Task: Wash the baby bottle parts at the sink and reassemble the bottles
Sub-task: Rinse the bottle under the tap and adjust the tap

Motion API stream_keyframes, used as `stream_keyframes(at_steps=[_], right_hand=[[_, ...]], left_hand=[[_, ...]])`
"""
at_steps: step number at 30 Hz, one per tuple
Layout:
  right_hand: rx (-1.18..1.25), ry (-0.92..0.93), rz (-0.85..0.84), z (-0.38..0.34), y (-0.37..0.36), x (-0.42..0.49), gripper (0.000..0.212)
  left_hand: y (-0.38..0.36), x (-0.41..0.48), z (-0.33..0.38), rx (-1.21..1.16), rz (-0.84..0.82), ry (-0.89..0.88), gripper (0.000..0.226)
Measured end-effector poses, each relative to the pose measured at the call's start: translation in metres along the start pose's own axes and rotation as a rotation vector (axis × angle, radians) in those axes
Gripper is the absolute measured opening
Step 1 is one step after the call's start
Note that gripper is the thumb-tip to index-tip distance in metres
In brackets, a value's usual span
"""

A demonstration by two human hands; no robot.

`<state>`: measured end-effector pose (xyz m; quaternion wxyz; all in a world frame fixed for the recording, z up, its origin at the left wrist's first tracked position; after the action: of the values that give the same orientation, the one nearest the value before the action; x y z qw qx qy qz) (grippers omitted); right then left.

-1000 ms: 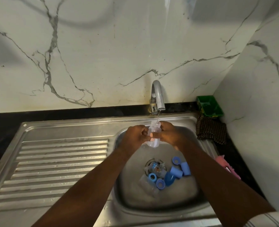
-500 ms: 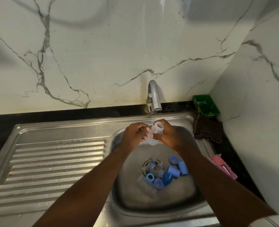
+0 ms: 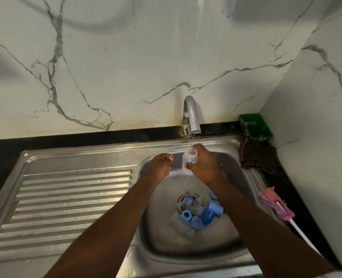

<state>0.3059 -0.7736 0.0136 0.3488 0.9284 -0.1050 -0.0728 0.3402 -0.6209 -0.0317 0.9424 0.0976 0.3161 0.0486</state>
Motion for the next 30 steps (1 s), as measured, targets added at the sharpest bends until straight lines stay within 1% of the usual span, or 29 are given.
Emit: stream_keyframes(at_steps=[2,3,4,6,7,8,10,11,12,14,15,18,19,22,23,25,26,27,29,30], right_hand=[[0.103,0.030,0.155,-0.005,0.011,0.002,0.049],[0.125,0.044,0.194,-0.005,0.013,0.003,0.050],[0.130,0.035,0.166,-0.007,0.013,0.002,0.050],[-0.002,0.004,-0.033,-0.005,0.003,-0.003,0.049],[-0.034,0.003,-0.072,-0.003,0.000,-0.005,0.049],[-0.020,0.004,-0.046,-0.002,0.001,-0.005,0.048],[0.109,0.038,0.115,-0.005,0.007,-0.006,0.048],[0.130,0.054,0.140,-0.006,0.007,-0.005,0.049],[0.105,0.047,0.089,-0.007,0.003,-0.005,0.050],[-0.026,0.012,-0.078,-0.001,-0.007,-0.006,0.050],[-0.030,0.001,-0.084,0.001,-0.009,-0.005,0.049],[0.113,0.044,0.098,-0.005,0.000,0.000,0.045],[0.122,0.055,0.109,-0.006,0.001,0.002,0.045],[0.008,0.006,-0.092,-0.004,-0.008,0.000,0.048],[-0.008,0.005,-0.070,-0.003,-0.008,0.002,0.048],[0.054,0.027,0.096,-0.005,0.000,0.004,0.050],[0.093,0.039,0.148,-0.006,0.002,0.005,0.052],[0.103,0.039,0.133,-0.006,0.001,0.005,0.054],[0.006,0.027,-0.005,-0.001,-0.008,0.002,0.055],[-0.010,0.019,-0.016,0.002,-0.009,0.002,0.054]], left_hand=[[-0.003,-0.001,0.002,-0.055,-0.055,0.003,0.027],[-0.003,-0.002,0.002,-0.070,-0.062,-0.004,0.027],[-0.003,-0.003,0.002,-0.075,-0.054,-0.010,0.028],[-0.001,-0.006,-0.002,-0.068,-0.015,-0.025,0.031],[-0.001,-0.005,-0.006,-0.059,-0.005,-0.032,0.032],[-0.001,-0.005,-0.007,-0.065,-0.014,-0.039,0.033],[-0.002,-0.004,-0.007,-0.100,-0.052,-0.045,0.030],[-0.001,-0.006,-0.006,-0.109,-0.072,-0.046,0.030],[-0.002,-0.007,-0.004,-0.121,-0.088,-0.046,0.031],[-0.002,-0.012,-0.007,-0.130,-0.085,-0.029,0.031],[-0.002,-0.013,-0.007,-0.135,-0.080,-0.020,0.031],[-0.002,-0.013,-0.005,-0.146,-0.111,-0.024,0.032],[-0.001,-0.013,-0.005,-0.141,-0.107,-0.022,0.031],[0.001,-0.014,-0.011,-0.136,-0.095,-0.008,0.032],[0.001,-0.013,-0.012,-0.130,-0.105,-0.008,0.032],[0.001,-0.009,-0.012,-0.145,-0.127,-0.009,0.031],[0.001,-0.008,-0.012,-0.155,-0.134,-0.010,0.030],[0.001,-0.009,-0.011,-0.162,-0.130,-0.008,0.027],[0.000,-0.011,-0.013,-0.177,-0.102,0.010,0.025],[-0.002,-0.013,-0.012,-0.191,-0.104,0.029,0.026]])
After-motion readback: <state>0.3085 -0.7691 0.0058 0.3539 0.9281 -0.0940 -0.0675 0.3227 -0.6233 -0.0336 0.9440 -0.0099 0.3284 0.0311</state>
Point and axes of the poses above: each hand's wrist, its own x-axis towards the middle knuckle, its own y-axis out of the back of the hand, z = x × y, the point moved 3 cm from there along x, towards the middle knuckle, and after that the axes turned 6 degrees about z, right-handed, at the moved point
